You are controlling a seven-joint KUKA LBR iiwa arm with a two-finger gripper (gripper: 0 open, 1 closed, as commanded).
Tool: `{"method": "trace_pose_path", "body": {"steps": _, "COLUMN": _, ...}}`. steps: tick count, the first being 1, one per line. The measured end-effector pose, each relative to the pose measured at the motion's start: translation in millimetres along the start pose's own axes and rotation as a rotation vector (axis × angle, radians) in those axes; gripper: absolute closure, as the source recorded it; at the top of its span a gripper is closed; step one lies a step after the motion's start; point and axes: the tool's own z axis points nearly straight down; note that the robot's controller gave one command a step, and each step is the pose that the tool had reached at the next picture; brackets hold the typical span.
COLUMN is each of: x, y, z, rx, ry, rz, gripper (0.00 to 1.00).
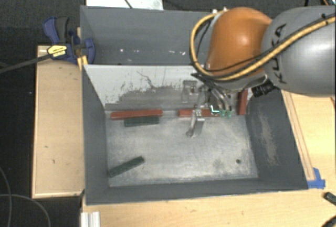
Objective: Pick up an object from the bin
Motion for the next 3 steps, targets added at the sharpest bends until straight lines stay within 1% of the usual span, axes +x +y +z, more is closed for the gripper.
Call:
{"method": "trace_pose_path", "body": {"steps": 1, "x": 16.4, "y": 114, "z": 51, "rx": -0.003, "ry": -0.003, "rz": -0.108, "gripper": 0.00}}
{"method": "trace_pose_path", "body": {"steps": 2, "x": 61.4, "y": 161, "z": 73, "rx": -0.001, "ry": -0.002, "rz": -0.215, "gripper": 0.00}}
{"method": "trace_pose_path", "body": {"steps": 3, "x": 72.5, "y": 144, "z": 135, "rx": 0.003, "ry": 0.001, "rz": -0.217, "gripper": 0.00}}
